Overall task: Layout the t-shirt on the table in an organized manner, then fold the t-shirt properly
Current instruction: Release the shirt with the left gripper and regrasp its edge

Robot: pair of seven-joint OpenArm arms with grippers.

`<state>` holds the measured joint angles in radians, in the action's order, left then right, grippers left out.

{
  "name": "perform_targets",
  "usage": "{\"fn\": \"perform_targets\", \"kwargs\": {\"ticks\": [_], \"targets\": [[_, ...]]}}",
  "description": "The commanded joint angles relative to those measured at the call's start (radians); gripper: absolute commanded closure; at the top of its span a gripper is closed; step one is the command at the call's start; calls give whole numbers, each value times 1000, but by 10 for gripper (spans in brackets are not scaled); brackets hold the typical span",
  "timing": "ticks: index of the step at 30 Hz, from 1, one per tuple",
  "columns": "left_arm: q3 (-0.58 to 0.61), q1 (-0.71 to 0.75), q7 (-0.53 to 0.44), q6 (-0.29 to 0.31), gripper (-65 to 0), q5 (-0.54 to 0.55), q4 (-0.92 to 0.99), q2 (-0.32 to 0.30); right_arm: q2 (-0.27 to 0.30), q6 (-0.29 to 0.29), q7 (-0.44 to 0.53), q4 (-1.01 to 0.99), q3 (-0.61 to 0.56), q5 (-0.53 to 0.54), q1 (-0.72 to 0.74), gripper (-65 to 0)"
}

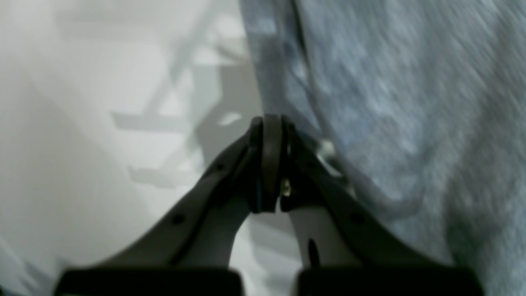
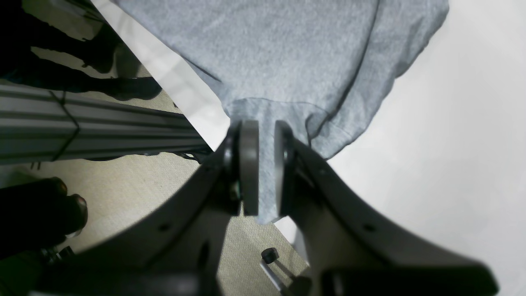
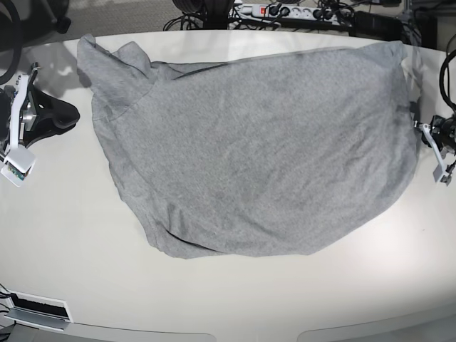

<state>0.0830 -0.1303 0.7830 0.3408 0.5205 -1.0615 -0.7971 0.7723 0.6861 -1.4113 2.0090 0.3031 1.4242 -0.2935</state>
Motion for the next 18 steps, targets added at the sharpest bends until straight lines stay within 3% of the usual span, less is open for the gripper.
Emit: {"fn": "perform_targets", "kwargs": {"ticks": [1, 8, 15, 16, 18], "targets": [[-13, -17, -36, -5, 0, -21, -11, -14, 21, 12, 15, 11, 11, 19, 10, -87], [-13, -17, -209, -22, 0, -178, 20, 58, 21, 12, 15, 11, 11, 19, 10, -87], [-13, -18, -346, -42, 0, -236, 185, 68, 21, 3, 15, 11, 11, 19, 10, -87], [-13, -18, -353, -32, 0, -236, 201, 69, 21, 3, 15, 11, 11, 20, 10, -87], [-12, -17, -361, 42, 0, -236, 216, 69, 20, 2, 15, 11, 11, 20, 10, -87]]}}
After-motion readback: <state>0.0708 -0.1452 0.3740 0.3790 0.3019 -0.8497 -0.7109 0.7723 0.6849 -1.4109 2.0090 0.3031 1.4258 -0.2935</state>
